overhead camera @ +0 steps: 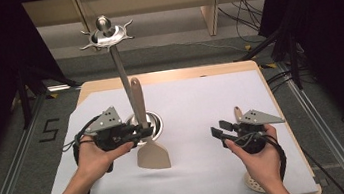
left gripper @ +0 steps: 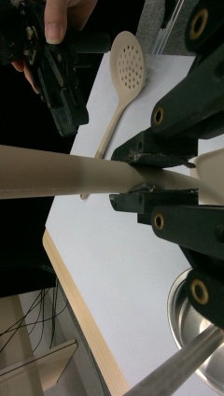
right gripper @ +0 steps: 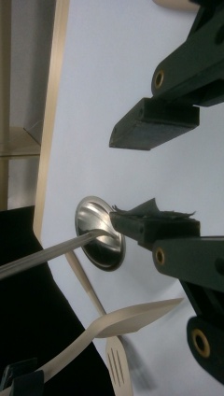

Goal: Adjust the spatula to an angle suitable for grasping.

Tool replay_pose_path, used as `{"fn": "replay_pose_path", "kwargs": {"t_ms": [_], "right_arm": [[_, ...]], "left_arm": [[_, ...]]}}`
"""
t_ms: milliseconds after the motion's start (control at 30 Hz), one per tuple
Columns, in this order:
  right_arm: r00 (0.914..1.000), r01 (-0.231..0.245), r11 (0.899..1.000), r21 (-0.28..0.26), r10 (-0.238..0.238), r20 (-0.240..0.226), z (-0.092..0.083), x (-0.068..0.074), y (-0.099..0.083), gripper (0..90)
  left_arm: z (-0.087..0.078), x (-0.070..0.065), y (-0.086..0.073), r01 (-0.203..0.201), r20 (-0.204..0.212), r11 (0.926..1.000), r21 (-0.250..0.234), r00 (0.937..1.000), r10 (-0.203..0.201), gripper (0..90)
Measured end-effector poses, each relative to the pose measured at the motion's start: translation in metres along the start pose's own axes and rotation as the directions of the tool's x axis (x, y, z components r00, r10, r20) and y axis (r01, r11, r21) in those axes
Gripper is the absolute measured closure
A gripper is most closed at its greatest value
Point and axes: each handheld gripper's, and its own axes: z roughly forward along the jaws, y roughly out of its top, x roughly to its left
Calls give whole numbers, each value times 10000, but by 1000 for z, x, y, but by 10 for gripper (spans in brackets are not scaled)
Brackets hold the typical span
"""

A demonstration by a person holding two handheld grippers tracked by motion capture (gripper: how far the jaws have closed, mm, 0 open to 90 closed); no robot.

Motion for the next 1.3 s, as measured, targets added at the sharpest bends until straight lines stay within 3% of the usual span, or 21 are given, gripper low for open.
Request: {"fn": "replay_pose_path", "kwargs": {"t_ms": [133, 200, 367, 400, 433, 500, 567, 800, 900, 1100, 1133, 1300], "right_arm": [[10000, -16, 10000, 64, 16, 57, 0, 0, -1, 569], [9997, -258, 9996, 69, 258, 3, 0, 1, -1, 569], [10000, 12, 10000, -65, -11, 80, 0, -2, -1, 567], [9994, -336, 9994, -43, 336, 74, -1, 1, -1, 565], [9997, 1, 10000, -47, 1, 242, -1, -2, -1, 565], [9997, 34, 10000, 21, -34, 231, -2, -3, -1, 563], [9996, -279, 9996, 58, 278, 92, -2, -1, -1, 561], [9996, -256, 9997, 7, 256, 154, 0, -2, -3, 556], [9990, -400, 9988, 270, 394, 210, -2, 0, -2, 556], [9990, -390, 9992, 110, 388, 215, 0, -2, -3, 553], [9997, -86, 9999, 71, 84, 235, 0, -4, -3, 553], [9996, -231, 9997, 91, 229, 145, -2, -5, -3, 553]], "left_arm": [[-2, 2, 3, -79, -10, 9999, -66, 10000, 79, 781], [-4, 3, 4, -127, -28, 9999, -20, 9999, 127, 781], [-6, 6, 6, -107, -145, 9999, 81, 9998, 108, 781], [-7, 6, 7, -107, -203, 9999, 93, 9997, 109, 781], [-8, 7, 7, -100, -212, 9999, 105, 9997, 102, 782], [-8, 7, 9, -55, -221, 9999, 117, 9997, 57, 782], [-10, 9, 10, -144, -226, 9998, 145, 9996, 147, 781], [-14, 11, 16, -156, -256, 9998, 108, 9995, 158, 781], [-17, 13, 18, -210, -279, 9997, 120, 9994, 213, 781], [-23, 17, 24, -152, -435, 9998, 102, 9989, 156, 782], [-24, 17, 24, -60, -509, 9999, 100, 9987, 65, 781], [-27, 19, 27, -19, -595, 9999, 130, 9982, 27, 781]]}}
